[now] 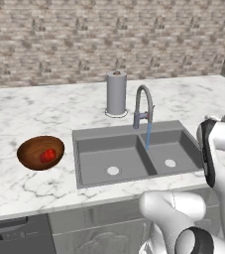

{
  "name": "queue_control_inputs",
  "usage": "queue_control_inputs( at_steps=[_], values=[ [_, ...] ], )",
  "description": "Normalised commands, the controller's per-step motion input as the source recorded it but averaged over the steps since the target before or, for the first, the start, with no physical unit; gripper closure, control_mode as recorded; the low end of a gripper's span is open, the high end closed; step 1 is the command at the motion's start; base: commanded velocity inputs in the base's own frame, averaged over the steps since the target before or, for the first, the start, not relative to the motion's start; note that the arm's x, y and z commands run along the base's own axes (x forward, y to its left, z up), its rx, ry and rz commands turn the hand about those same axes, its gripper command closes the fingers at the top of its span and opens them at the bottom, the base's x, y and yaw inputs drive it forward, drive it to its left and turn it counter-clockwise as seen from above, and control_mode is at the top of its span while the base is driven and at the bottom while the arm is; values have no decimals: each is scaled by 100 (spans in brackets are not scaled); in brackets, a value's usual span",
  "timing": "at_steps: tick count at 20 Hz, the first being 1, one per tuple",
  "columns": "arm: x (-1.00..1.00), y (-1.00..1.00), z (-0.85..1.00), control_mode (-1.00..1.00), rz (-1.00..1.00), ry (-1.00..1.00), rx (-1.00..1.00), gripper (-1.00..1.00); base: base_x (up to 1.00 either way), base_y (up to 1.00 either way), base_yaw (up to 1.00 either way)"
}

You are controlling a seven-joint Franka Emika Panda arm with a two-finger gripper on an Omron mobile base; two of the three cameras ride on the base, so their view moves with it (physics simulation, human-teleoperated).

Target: Pick the tomatos from the sink and place them in one bowl. Place the peach in the other bowl. Then turn off the sink faucet.

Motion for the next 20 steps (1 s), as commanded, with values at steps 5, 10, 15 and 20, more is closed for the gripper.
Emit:
queue_control_inputs(
  at_steps=[5, 10, 15, 20],
  values=[
    [26, 11, 10, -100, 53, 15, -2, -100, 0, 0, 0],
    [26, 41, 20, -100, 62, 7, -10, -100, 0, 0, 0],
    [20, 18, 0, -100, 70, -4, -8, -100, 0, 0, 0],
    [28, 0, 0, -100, 73, -20, -3, -100, 0, 0, 0]
  ],
)
